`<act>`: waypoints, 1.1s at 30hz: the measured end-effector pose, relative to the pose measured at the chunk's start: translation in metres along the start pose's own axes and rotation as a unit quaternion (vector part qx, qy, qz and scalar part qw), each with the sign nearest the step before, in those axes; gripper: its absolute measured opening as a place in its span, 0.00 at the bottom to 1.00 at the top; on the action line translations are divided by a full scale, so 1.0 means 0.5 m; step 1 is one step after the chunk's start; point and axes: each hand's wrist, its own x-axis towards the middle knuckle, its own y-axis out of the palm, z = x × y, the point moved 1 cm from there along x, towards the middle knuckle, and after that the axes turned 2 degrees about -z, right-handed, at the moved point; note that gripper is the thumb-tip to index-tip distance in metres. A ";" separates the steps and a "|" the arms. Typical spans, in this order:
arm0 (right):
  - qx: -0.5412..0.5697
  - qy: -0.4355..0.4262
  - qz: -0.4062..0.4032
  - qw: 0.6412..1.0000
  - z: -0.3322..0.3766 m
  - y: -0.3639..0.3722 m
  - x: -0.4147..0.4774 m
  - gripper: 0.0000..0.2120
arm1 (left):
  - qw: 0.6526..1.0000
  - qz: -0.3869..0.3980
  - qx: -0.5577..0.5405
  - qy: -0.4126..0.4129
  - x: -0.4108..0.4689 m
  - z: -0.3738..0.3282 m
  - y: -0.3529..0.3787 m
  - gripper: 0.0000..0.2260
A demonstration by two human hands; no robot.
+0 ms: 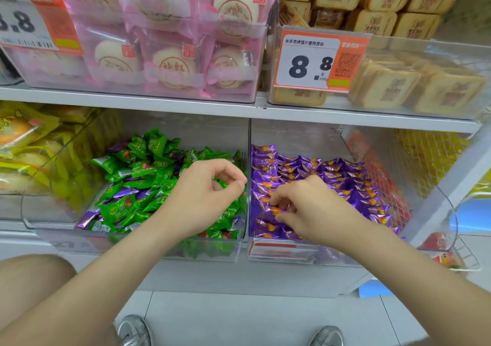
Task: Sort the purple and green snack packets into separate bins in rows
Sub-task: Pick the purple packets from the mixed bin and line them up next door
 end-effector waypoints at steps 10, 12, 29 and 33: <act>-0.089 -0.004 0.019 0.996 0.004 -0.008 -0.008 0.15 | 1.000 0.012 -0.007 -0.009 -0.002 -0.002 -0.003 0.05; -0.089 -0.008 0.017 0.996 0.007 -0.013 -0.011 0.15 | 1.000 0.016 -0.004 -0.010 -0.002 -0.001 -0.005 0.05; 0.069 -0.137 -0.073 0.985 0.183 -0.036 0.053 0.13 | 0.928 0.027 0.355 -0.107 -0.030 0.090 -0.164 0.06; 0.007 -0.125 0.010 0.992 0.209 0.019 0.116 0.15 | 0.884 0.040 0.412 -0.219 -0.044 0.124 -0.219 0.17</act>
